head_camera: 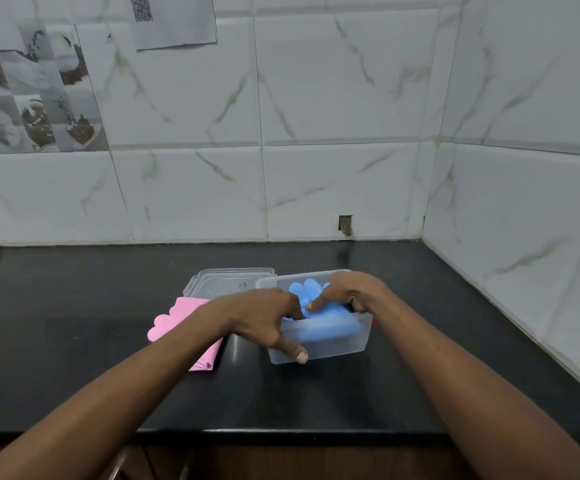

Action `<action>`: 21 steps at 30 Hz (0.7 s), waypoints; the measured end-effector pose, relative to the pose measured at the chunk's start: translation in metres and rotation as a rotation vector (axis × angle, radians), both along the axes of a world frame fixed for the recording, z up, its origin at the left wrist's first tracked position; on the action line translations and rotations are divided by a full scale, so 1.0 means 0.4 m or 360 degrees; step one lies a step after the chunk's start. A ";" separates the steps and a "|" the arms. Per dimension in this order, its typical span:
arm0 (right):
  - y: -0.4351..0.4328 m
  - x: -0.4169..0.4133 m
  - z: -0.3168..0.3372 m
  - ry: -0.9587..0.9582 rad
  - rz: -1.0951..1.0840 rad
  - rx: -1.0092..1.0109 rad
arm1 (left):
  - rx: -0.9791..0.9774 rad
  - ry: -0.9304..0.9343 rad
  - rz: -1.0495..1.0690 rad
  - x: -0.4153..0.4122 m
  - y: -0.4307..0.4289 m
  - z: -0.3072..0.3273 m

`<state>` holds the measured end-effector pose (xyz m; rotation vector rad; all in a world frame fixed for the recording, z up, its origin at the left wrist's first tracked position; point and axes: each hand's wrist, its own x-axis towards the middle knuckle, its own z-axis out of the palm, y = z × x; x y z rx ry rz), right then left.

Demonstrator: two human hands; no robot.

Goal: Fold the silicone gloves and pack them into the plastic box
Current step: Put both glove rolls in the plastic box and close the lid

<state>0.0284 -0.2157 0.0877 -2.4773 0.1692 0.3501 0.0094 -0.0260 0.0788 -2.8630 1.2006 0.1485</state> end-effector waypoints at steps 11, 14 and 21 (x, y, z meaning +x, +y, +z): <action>0.027 0.031 -0.067 -0.0464 0.0274 -0.1217 | 0.0429 -0.0027 0.0239 0.005 -0.026 0.008; 0.032 0.020 -0.045 -0.0640 0.0216 -0.1282 | 0.0424 0.0017 0.0278 0.004 -0.027 0.008; 0.011 0.010 0.018 -0.0505 0.0870 -0.0908 | 0.0062 -0.0024 0.0049 0.016 -0.013 -0.021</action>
